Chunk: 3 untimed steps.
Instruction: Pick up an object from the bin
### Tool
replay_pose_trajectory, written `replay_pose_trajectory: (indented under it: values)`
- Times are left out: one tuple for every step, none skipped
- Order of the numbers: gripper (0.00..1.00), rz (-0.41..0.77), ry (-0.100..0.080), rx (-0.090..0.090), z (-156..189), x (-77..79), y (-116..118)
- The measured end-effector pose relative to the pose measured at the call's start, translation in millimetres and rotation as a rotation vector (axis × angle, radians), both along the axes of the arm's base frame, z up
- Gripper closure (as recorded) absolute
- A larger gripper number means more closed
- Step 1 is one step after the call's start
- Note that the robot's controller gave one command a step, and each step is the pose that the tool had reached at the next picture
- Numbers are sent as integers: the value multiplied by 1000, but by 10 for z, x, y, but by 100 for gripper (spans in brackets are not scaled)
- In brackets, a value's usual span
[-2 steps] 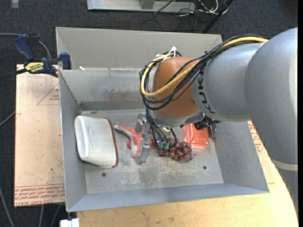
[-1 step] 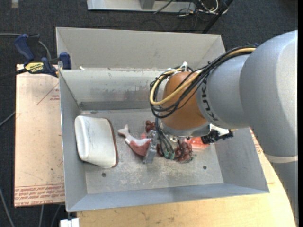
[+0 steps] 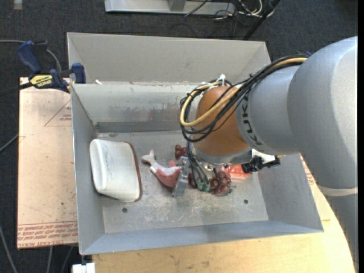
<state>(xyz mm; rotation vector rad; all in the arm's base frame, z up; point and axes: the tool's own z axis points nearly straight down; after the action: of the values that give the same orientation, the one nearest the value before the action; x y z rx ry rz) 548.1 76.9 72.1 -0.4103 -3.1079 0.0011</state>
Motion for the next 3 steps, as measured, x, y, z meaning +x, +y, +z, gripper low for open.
replay_pose_trajectory:
  values:
    - [100,25,-2,1,1042,-76,-199]
    - [100,25,-2,1,1042,-76,-199]
    - [100,25,-1,1,1049,-80,-200]
